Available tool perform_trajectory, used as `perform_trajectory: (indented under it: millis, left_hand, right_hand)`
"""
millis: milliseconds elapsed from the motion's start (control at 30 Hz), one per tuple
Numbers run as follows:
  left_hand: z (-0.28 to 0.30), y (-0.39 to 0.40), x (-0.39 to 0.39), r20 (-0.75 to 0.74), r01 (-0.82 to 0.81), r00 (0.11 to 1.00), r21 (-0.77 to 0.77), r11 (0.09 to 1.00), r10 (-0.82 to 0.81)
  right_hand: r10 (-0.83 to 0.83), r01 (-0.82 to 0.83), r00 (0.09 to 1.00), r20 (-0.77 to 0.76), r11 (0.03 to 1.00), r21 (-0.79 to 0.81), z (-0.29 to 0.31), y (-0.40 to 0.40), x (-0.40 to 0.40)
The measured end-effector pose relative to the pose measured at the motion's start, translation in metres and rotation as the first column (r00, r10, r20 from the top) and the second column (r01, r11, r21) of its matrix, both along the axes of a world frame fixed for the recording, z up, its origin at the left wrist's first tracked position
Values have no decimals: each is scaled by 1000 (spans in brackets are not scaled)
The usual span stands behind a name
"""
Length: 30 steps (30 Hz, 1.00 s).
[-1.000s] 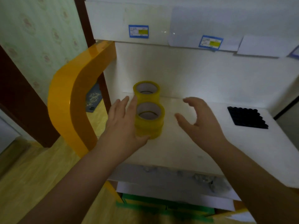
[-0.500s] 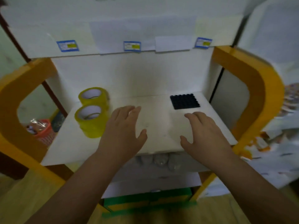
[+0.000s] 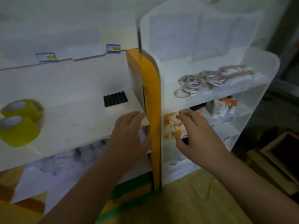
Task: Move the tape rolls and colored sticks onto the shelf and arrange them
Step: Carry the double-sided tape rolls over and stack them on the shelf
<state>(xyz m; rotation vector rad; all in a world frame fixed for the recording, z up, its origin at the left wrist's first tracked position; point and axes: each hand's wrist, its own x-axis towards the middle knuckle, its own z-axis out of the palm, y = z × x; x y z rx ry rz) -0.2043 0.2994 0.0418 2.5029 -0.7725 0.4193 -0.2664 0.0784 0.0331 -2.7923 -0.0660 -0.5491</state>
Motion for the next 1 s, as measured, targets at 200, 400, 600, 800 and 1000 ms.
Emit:
perform_trajectory:
  millis: [200, 400, 600, 800, 1000]
  left_hand:
    - [0, -71, -10, -48, 80, 996, 81, 993, -76]
    - [-2, -130, 12, -98, 122, 988, 64, 990, -115]
    - [-17, -187, 61, -100, 135, 986, -1, 991, -135]
    - [-21, -233, 122, -153, 102, 982, -58, 993, -110]
    - [-26, -262, 168, -183, 122, 974, -59, 991, -130]
  right_hand:
    - [-130, 131, 988, -81, 991, -2, 3, -71, -23]
    - [-178, 181, 979, -95, 983, 25, -7, -114, -18]
    - [-192, 191, 974, -117, 981, -17, -15, -159, 23]
    - [-187, 182, 974, -129, 982, -49, -6, -211, 96]
    - [-208, 205, 969, -132, 978, -34, -4, -242, 154]
